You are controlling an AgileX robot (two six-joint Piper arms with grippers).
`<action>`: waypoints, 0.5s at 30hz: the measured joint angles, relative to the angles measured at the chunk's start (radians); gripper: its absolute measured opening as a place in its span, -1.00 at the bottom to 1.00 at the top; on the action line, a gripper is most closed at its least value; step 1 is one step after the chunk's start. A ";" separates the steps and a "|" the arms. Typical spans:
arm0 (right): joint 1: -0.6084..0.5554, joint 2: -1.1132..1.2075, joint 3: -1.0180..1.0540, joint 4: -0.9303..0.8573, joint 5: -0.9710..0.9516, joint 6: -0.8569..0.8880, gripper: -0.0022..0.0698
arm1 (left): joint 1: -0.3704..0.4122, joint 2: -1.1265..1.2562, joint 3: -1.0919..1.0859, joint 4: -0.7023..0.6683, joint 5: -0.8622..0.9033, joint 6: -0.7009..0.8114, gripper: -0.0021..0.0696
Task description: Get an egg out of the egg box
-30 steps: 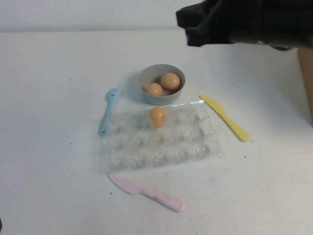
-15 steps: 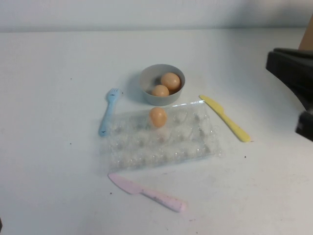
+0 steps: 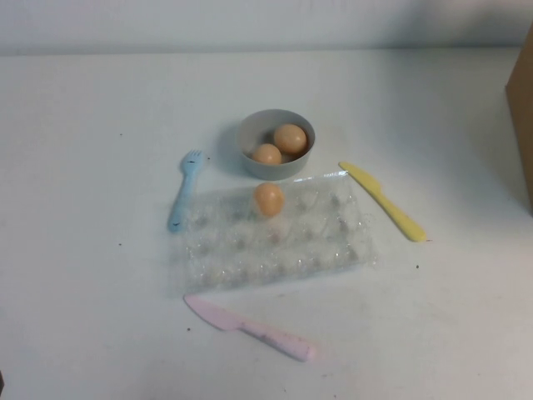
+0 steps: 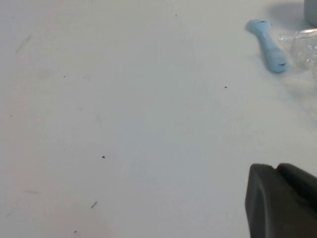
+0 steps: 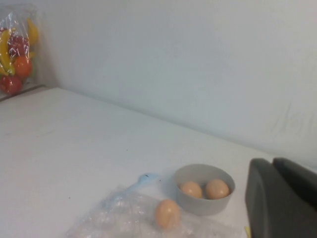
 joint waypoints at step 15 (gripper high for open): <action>0.000 -0.024 0.019 0.002 -0.003 -0.181 -0.98 | 0.000 0.000 0.000 0.000 0.000 0.000 -0.96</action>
